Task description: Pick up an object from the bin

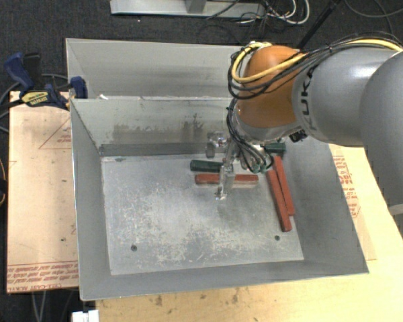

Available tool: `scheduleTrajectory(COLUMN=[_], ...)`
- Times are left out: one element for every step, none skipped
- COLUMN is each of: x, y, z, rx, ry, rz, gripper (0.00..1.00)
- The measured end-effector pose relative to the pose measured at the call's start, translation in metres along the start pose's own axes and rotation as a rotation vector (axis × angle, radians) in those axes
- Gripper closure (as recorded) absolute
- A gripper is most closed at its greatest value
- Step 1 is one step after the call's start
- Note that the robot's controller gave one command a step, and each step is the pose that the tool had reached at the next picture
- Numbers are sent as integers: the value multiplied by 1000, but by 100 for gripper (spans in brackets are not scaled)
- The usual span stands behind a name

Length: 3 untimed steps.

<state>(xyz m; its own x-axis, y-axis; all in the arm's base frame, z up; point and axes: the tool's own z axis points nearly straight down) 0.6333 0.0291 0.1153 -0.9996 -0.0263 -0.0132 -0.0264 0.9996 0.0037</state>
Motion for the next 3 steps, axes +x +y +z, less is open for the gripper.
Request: scheduleTrajectory(x=[-12, -13, -18], y=[1, 1, -4], z=[47, 42, -132], rx=[2, 2, 3], ry=[9, 8, 0], rz=[71, 72, 28], gripper=[0, 100, 100])
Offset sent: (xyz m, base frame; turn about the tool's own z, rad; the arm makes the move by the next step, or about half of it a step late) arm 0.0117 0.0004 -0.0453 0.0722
